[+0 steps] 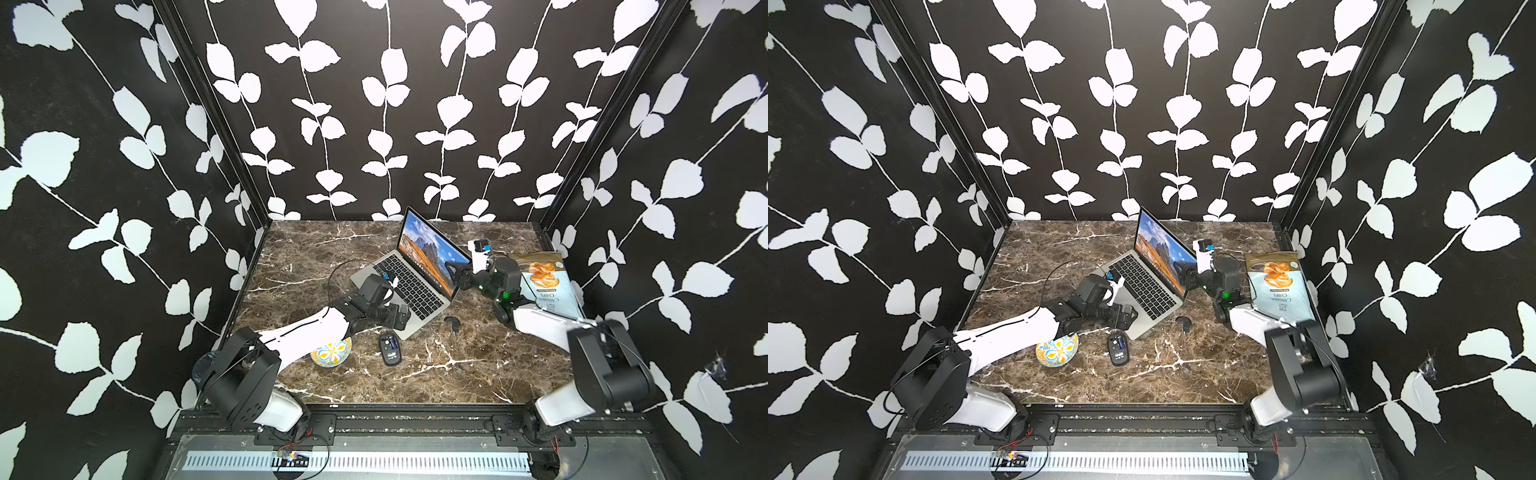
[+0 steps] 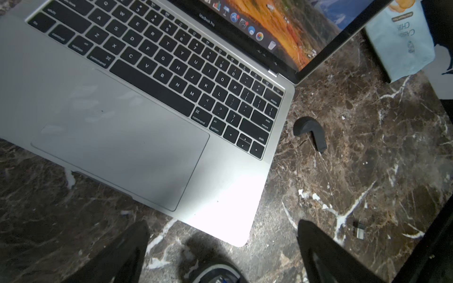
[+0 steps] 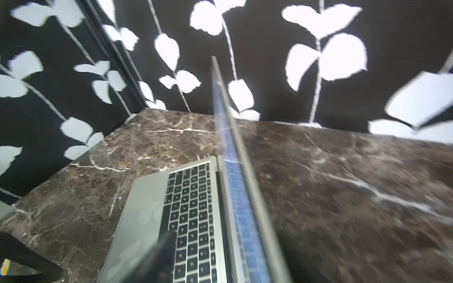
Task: Insert the wireless mouse receiver into the laptop
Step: Move the laptop to the center of the board, then pick up the USB plug at the center of the board.
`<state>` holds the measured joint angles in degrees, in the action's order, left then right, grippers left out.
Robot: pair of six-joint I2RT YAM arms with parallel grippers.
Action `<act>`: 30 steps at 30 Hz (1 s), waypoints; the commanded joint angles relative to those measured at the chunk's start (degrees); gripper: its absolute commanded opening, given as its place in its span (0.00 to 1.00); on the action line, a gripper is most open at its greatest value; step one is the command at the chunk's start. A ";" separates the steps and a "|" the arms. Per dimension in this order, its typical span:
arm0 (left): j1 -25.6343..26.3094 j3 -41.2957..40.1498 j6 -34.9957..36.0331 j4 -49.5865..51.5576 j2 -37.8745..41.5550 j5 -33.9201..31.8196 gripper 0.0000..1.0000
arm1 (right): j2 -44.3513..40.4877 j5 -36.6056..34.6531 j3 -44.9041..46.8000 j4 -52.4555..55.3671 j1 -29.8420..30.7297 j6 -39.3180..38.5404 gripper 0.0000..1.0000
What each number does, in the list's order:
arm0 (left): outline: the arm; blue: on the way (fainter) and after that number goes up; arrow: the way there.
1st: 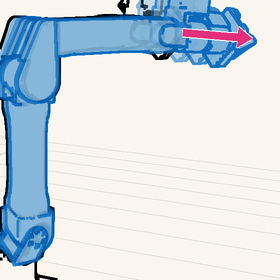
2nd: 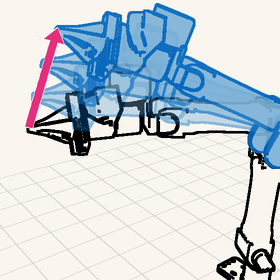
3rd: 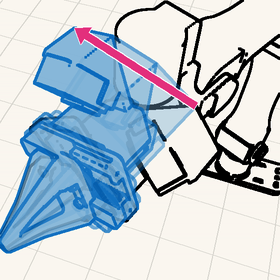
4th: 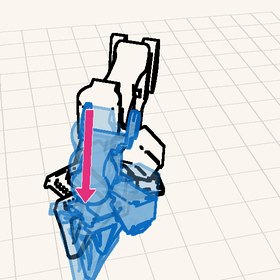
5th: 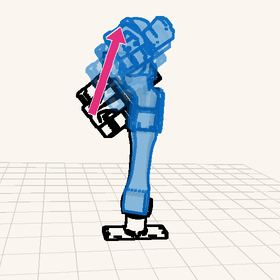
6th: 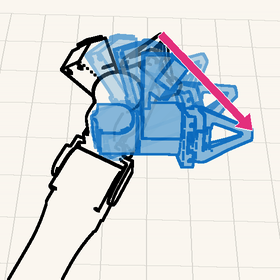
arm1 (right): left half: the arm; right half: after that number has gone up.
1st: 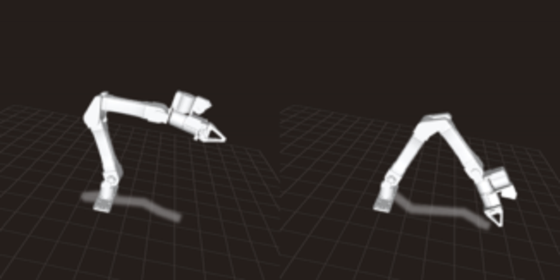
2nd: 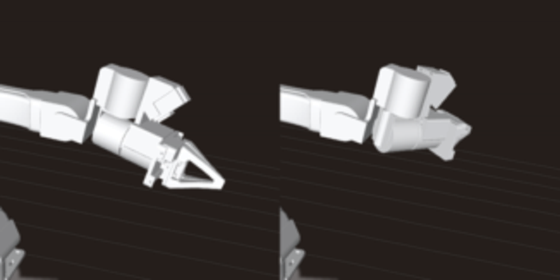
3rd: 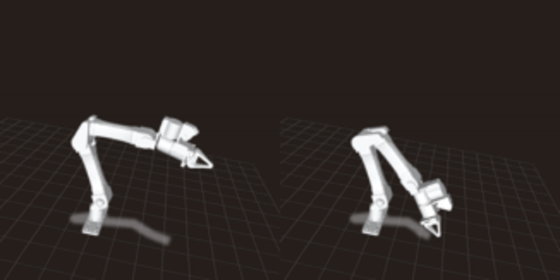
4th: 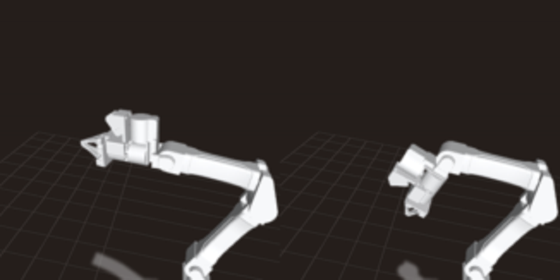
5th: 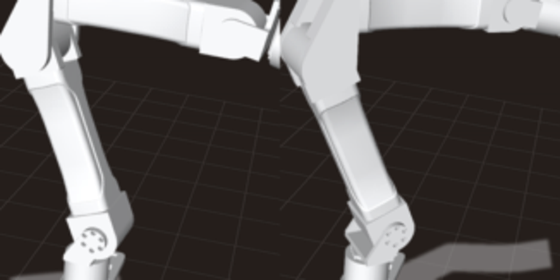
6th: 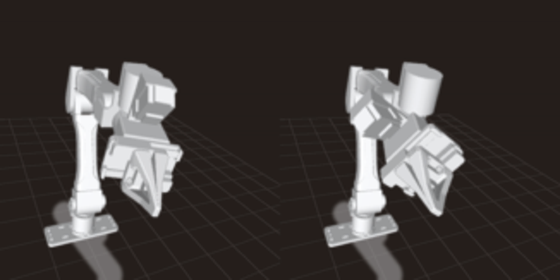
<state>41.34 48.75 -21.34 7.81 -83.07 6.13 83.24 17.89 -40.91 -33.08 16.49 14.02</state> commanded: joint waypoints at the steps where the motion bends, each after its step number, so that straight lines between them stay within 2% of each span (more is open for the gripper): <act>1: -0.43 -1.19 1.35 -3.32 2.46 0.03 0.98 | -10.15 -12.54 -2.11 20.76 0.05 8.75 0.80; 4: -0.47 -2.49 3.25 -4.47 4.00 0.07 0.98 | -17.10 -13.92 -1.88 37.40 1.42 16.66 0.80; 8: -0.62 -4.08 5.21 -5.25 5.10 -2.14 0.98 | -21.08 -14.29 -1.03 57.22 7.73 22.08 0.72; 11: -0.82 -4.42 4.91 -5.74 4.60 -2.10 0.98 | -19.84 -11.81 -0.50 63.38 13.56 25.66 0.68; 15: -0.82 -5.18 3.86 -7.08 4.04 -1.05 0.98 | -14.19 -9.60 -0.51 61.48 21.54 29.50 0.68; 18: -2.56 -5.50 3.14 -7.29 3.71 -0.71 0.98 | -8.26 -8.07 -0.85 58.19 24.65 30.35 0.68; 23: -2.88 -6.06 3.05 -7.02 4.43 -0.37 0.98 | -1.19 -5.87 -1.79 55.60 25.73 30.65 0.68; 30: -3.46 -6.18 3.24 -6.75 4.62 -0.33 0.98 | -0.20 -3.94 0.21 56.19 26.05 32.66 0.67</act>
<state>38.39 43.18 -18.20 1.76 -79.64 5.34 83.09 12.84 -41.54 23.20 42.02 45.04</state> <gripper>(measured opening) 0.985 0.674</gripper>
